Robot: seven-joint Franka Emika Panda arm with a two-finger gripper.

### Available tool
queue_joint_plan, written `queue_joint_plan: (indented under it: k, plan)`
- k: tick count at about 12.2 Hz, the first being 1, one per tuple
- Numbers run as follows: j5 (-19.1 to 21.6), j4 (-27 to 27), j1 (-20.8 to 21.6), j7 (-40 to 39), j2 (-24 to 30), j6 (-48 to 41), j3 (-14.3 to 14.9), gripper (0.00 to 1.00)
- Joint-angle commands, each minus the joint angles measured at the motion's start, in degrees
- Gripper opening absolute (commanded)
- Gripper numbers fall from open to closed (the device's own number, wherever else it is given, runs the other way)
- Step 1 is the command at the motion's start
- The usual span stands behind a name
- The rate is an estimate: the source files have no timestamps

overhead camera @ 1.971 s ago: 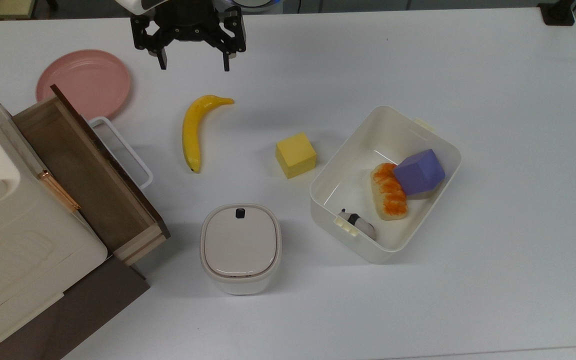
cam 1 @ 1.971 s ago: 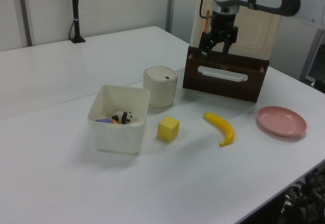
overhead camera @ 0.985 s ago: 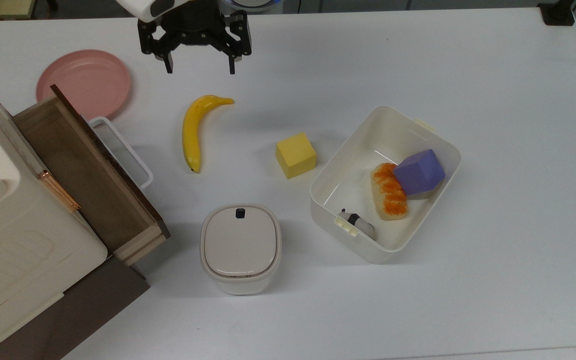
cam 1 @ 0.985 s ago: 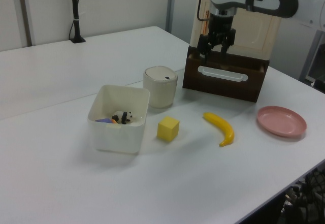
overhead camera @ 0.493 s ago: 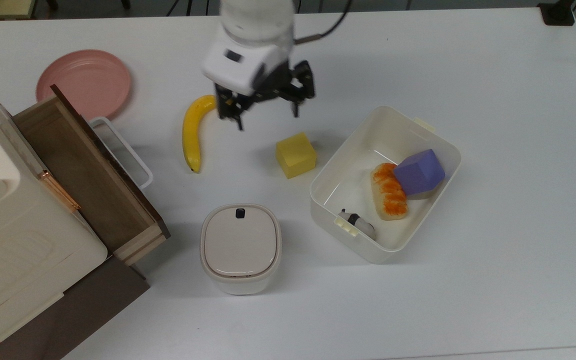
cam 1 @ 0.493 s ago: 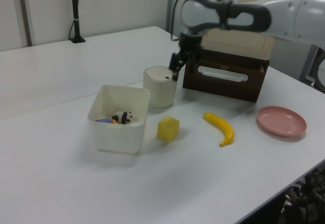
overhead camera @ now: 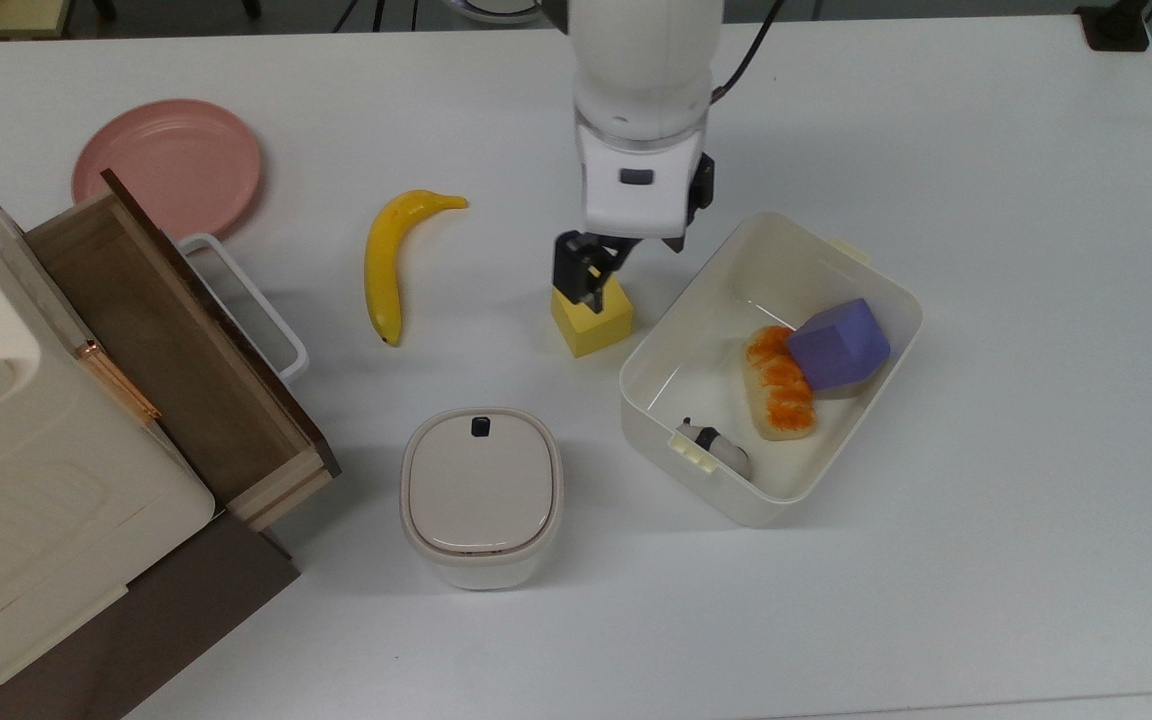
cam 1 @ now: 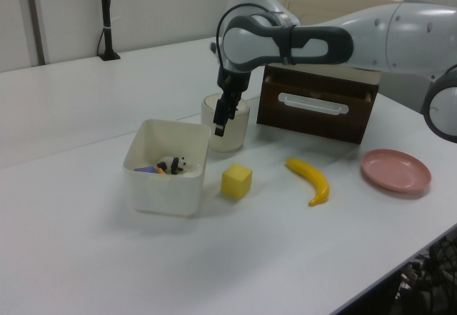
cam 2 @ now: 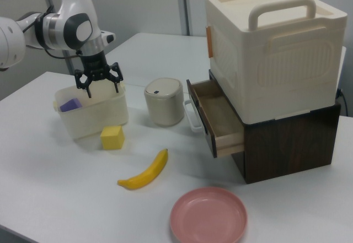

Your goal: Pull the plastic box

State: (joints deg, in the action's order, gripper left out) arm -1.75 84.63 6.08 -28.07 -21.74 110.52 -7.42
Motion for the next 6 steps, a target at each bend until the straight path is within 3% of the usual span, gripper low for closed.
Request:
queue_joint_plan:
  k: [1,6]
  plan:
    - [0.17,0.01,3.92,-3.48,-2.85,4.95,0.92,1.0]
    - [-1.33,-0.26,7.53,-2.6,-6.11,10.77,1.01,1.0]
